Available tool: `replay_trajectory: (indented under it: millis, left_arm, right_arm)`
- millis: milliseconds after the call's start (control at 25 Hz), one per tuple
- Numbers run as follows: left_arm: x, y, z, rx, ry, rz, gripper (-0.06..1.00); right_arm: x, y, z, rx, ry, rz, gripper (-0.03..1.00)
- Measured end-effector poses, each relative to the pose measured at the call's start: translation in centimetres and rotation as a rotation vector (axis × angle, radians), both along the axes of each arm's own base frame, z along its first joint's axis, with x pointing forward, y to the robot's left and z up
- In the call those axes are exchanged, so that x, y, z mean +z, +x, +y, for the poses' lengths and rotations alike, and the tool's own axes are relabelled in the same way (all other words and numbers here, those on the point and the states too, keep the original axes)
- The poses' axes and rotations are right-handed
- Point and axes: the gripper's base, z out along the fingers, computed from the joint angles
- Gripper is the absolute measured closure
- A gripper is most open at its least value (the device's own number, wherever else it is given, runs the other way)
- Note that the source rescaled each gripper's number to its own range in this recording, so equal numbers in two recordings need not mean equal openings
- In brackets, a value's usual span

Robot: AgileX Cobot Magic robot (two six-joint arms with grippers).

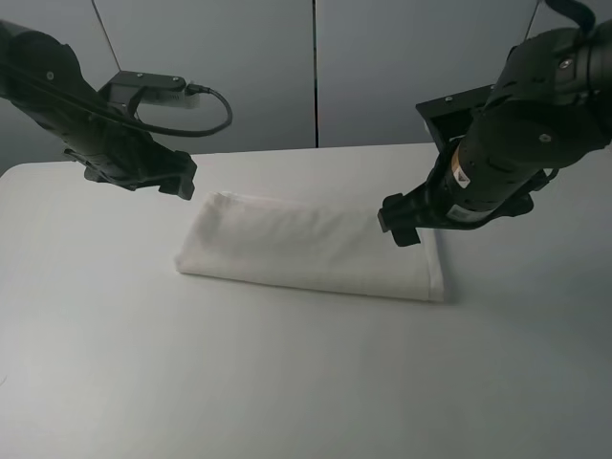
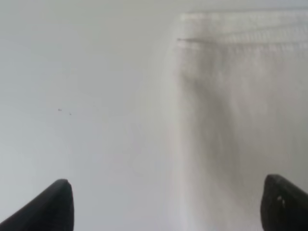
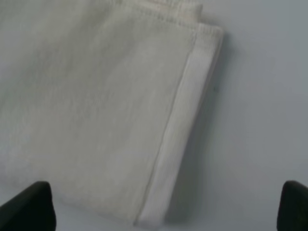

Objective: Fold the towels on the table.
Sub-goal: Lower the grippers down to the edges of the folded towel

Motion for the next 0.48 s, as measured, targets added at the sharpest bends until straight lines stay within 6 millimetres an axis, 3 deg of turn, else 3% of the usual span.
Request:
replay_trajectory:
  millis: [280, 480]
  left_arm:
    - [-2.0, 3.2, -0.6, 0.016, 0.045, 0.132, -0.05]
    - [-4.1, 4.1, -1.9, -0.031, 0.023, 0.207, -0.05]
  right_arm:
    - [2.2, 1.2, 0.4, -0.061, 0.065, 0.048, -0.03]
    - [1.9, 2.8, -1.0, -0.125, 0.139, 0.135, -0.03]
